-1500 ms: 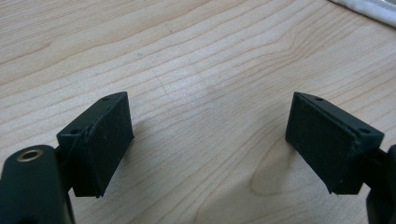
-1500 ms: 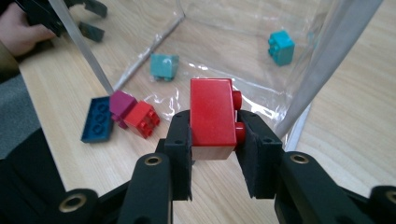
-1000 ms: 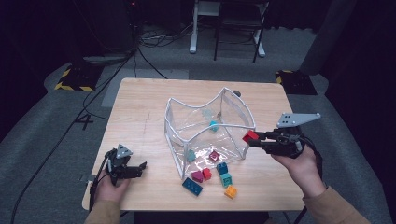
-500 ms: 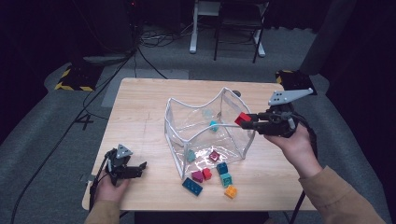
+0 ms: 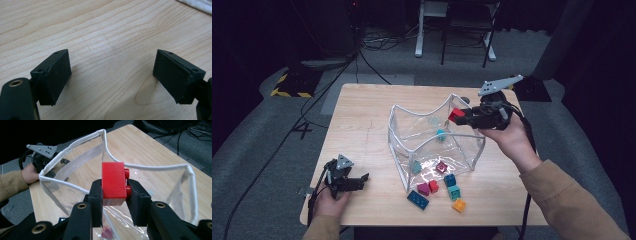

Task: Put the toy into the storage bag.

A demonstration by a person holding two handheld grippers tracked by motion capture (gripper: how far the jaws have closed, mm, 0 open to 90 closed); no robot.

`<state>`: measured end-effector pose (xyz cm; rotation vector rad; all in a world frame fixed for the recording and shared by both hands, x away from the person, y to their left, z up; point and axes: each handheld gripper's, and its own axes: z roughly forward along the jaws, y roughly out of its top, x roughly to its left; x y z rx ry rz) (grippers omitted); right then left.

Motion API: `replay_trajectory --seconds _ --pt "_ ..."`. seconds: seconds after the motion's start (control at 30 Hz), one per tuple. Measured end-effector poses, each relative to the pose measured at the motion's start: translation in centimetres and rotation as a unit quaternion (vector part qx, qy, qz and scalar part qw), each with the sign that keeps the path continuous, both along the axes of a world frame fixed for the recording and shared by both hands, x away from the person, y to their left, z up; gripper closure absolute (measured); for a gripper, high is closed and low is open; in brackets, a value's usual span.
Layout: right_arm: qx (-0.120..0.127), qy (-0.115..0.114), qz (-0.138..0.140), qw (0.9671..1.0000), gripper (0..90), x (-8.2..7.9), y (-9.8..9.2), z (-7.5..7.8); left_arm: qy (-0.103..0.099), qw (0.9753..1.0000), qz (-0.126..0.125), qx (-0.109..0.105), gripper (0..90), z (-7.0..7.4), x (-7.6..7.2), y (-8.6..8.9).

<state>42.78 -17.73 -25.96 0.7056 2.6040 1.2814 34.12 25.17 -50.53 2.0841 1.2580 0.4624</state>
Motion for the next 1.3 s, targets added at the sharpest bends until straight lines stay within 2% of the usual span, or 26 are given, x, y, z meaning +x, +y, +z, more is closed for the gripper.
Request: replay_trajectory --seconds 0.37,0.77,0.93,1.1,1.23,1.3 --pt "-0.017 0.006 0.038 0.9991 67.2 1.6 4.6 0.1 0.0 1.0 0.0 0.0 15.1 0.0 0.0 0.0" --pt "-0.02 0.015 0.049 0.9985 67.2 2.6 6.8 -0.2 0.0 1.0 0.0 0.0 15.1 0.0 0.0 0.0" --pt "-0.039 0.029 0.061 0.9969 67.2 3.5 7.7 -0.8 0.0 1.0 0.0 0.0 15.1 0.0 0.0 0.0" --pt "-0.069 0.041 0.065 0.9946 67.2 4.3 9.0 -2.0 0.0 1.0 0.0 0.0 15.1 0.0 0.0 0.0" --pt "-0.087 0.063 0.07 0.9917 67.3 5.1 9.8 -2.9 0.0 1.0 0.0 0.0 15.1 0.0 0.0 0.0" --pt "-0.104 0.075 0.073 0.9891 67.2 5.6 10.2 -3.4 0.0 1.0 0.0 0.0 15.1 0.0 0.0 0.0"
